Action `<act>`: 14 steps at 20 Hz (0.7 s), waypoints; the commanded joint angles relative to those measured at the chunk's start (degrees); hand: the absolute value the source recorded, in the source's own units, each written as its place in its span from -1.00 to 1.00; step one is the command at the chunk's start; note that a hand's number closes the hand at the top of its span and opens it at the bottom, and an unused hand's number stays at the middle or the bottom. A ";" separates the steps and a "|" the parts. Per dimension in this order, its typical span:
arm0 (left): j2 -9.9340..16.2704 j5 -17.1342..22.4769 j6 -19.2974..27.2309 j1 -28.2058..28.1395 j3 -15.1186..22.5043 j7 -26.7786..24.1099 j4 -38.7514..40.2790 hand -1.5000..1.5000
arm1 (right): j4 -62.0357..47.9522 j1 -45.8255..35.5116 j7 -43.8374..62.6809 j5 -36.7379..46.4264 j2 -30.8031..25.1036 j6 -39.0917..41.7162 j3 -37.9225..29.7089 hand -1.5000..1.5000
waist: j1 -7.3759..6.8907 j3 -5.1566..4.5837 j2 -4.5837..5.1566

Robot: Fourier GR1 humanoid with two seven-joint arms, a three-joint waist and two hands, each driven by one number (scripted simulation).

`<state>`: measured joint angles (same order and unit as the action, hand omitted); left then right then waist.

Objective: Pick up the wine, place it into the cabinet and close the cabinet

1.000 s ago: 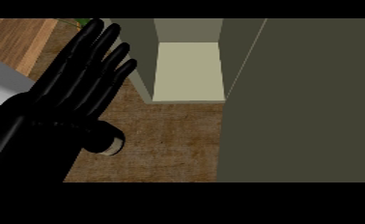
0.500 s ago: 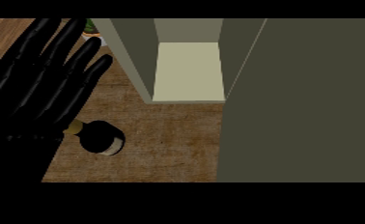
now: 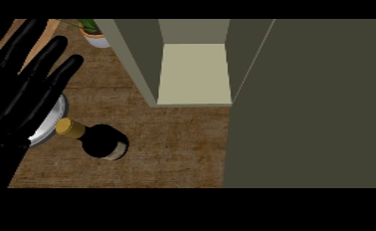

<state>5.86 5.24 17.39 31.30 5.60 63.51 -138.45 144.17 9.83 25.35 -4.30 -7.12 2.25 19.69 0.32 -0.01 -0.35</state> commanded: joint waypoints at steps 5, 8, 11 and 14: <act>6.29 6.44 -2.02 0.19 -9.51 4.40 0.97 -1.00 | 12.67 1.93 6.95 -1.48 -1.58 -1.47 0.49 -1.00 | 0.01 -0.02 0.05; 9.70 11.02 -5.60 -0.57 -15.19 0.33 4.60 -1.00 | 11.26 2.04 4.42 -0.38 -1.71 -1.06 0.56 -1.00 | 0.23 -0.05 0.16; 8.66 9.90 -7.08 -6.77 -12.75 -3.91 4.60 -1.00 | 13.37 -0.05 8.44 -0.31 -1.43 -2.83 1.86 -1.00 | 0.15 -0.09 0.17; 12.55 13.73 -6.99 -2.15 -17.27 -1.50 8.03 -1.00 | 15.50 2.04 8.52 -1.32 -2.76 -2.13 1.86 -1.00 | 0.68 -0.02 0.03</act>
<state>15.65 16.68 11.98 27.40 -8.98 59.85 -133.12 144.38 8.53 26.91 -3.79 -8.01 0.63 21.14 0.63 -0.07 -0.24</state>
